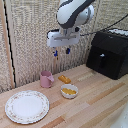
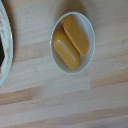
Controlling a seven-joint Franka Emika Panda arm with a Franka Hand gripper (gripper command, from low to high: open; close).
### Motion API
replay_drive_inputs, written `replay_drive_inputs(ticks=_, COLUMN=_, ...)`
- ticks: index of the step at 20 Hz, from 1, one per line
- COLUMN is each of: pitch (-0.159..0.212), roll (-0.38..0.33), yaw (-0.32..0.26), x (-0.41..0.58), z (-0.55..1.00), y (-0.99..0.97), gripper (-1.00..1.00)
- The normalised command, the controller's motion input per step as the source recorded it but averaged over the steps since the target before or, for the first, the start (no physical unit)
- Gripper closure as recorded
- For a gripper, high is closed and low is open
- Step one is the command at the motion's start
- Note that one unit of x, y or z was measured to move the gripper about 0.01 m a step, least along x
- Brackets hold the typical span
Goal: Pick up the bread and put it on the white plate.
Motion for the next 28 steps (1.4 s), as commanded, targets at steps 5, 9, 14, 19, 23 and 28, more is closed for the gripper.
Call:
replay_drive_inputs(ticks=5, pitch=0.017, roll=0.061, yaw=0.130, x=0.460, z=-0.13, y=-0.60, gripper=-1.00)
replay_drive_inputs(ticks=9, pitch=0.020, roll=0.063, yaw=0.162, x=0.452, z=-0.15, y=-0.66, gripper=-1.00)
replay_drive_inputs(ticks=14, pitch=0.048, roll=0.041, yaw=0.164, x=0.402, z=-0.19, y=-0.55, gripper=-1.00)
replay_drive_inputs(ticks=19, pitch=0.082, roll=0.000, yaw=0.036, x=0.411, z=-0.29, y=-0.24, gripper=-1.00)
replay_drive_inputs(ticks=23, pitch=0.096, roll=0.000, yaw=0.000, x=0.462, z=-0.40, y=-0.19, gripper=-1.00)
replay_drive_inputs(ticks=28, pitch=0.084, roll=0.000, yaw=0.000, x=0.491, z=-0.40, y=-0.20, gripper=-1.00)
